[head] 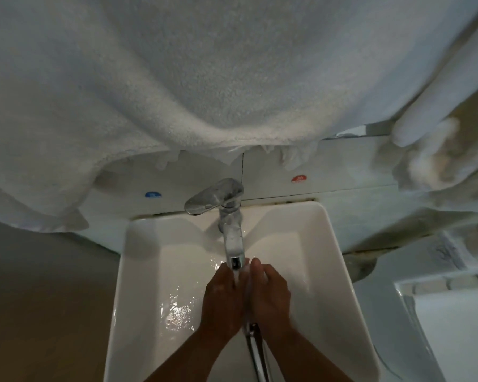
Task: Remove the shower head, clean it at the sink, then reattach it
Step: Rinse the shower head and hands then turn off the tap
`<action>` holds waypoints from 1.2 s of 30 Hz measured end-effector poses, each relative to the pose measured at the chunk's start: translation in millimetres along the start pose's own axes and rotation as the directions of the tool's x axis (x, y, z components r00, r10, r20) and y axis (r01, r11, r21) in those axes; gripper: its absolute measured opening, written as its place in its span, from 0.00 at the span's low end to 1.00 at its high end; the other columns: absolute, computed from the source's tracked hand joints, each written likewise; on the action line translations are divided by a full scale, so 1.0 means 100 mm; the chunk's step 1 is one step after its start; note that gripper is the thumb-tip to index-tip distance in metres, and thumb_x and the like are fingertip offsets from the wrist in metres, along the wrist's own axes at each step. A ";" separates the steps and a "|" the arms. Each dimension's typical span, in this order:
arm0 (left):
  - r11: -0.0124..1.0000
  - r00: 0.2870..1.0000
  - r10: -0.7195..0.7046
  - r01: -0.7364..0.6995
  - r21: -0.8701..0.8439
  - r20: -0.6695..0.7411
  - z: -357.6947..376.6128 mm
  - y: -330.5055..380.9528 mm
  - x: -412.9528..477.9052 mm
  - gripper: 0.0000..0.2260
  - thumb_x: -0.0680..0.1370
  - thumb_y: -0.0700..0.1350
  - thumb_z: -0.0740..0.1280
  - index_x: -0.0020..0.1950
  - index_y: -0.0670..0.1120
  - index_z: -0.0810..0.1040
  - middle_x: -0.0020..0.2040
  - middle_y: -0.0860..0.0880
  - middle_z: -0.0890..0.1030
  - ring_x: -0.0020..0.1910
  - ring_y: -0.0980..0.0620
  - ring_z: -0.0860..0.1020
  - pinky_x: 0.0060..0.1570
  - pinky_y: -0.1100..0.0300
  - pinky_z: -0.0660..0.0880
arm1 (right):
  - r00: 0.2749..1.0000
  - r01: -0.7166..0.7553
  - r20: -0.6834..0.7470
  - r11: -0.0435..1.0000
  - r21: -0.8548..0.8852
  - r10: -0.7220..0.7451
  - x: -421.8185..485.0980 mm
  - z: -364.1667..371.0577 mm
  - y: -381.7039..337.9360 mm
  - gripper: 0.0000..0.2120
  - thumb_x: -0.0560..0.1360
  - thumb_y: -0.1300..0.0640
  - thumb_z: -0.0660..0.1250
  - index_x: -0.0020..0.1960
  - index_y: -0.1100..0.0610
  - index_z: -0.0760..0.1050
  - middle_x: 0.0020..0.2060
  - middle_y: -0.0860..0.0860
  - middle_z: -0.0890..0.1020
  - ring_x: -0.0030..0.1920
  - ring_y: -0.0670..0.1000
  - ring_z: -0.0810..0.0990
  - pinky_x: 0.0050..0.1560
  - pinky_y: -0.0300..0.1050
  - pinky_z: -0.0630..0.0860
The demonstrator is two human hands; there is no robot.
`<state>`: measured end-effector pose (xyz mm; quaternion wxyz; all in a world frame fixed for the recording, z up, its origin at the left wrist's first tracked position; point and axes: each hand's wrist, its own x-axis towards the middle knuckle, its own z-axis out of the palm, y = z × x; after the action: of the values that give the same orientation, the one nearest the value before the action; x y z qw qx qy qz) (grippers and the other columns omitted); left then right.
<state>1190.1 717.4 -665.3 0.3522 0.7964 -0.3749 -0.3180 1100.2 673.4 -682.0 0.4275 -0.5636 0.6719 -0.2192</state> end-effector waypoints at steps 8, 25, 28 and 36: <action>0.948 0.997 0.002 -0.028 0.317 0.082 -0.23 -0.36 0.06 0.26 0.83 0.60 0.45 0.49 0.48 0.78 0.47 0.46 0.86 0.49 0.42 0.83 0.44 0.54 0.70 | 0.898 0.354 0.360 0.901 -0.251 -0.253 -0.02 0.15 -0.03 0.20 0.81 0.38 0.55 0.44 0.51 0.75 0.42 0.50 0.82 0.45 0.50 0.82 0.44 0.44 0.71; 0.981 0.983 0.176 -0.179 0.073 0.052 0.08 -0.24 -0.07 0.20 0.83 0.61 0.50 0.54 0.52 0.77 0.46 0.50 0.82 0.43 0.47 0.82 0.46 0.50 0.78 | 0.870 0.450 0.428 0.751 -0.482 -0.247 0.10 -0.32 -0.24 0.19 0.85 0.46 0.49 0.56 0.55 0.75 0.52 0.56 0.83 0.53 0.62 0.81 0.52 0.54 0.77; 0.849 0.920 0.293 -0.375 0.371 0.259 -0.03 -0.17 0.08 0.30 0.82 0.58 0.40 0.70 0.46 0.72 0.57 0.43 0.82 0.50 0.42 0.82 0.48 0.53 0.75 | 0.855 0.465 0.438 0.783 -0.413 -0.277 0.20 -0.34 -0.17 0.27 0.84 0.42 0.42 0.49 0.51 0.78 0.47 0.53 0.85 0.49 0.60 0.82 0.52 0.54 0.75; 0.984 0.953 0.152 -0.170 0.049 0.262 -0.09 -0.22 0.11 0.17 0.82 0.58 0.56 0.55 0.49 0.78 0.46 0.50 0.85 0.45 0.51 0.83 0.46 0.49 0.78 | 0.873 0.457 0.387 0.773 -0.440 -0.296 0.28 -0.26 -0.35 0.27 0.77 0.42 0.41 0.41 0.55 0.74 0.37 0.55 0.78 0.39 0.60 0.80 0.36 0.51 0.77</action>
<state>1211.2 722.2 -680.5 0.2967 0.7272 -0.4922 -0.3754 1098.5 632.6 -649.7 0.3016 -0.8080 0.5056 -0.0252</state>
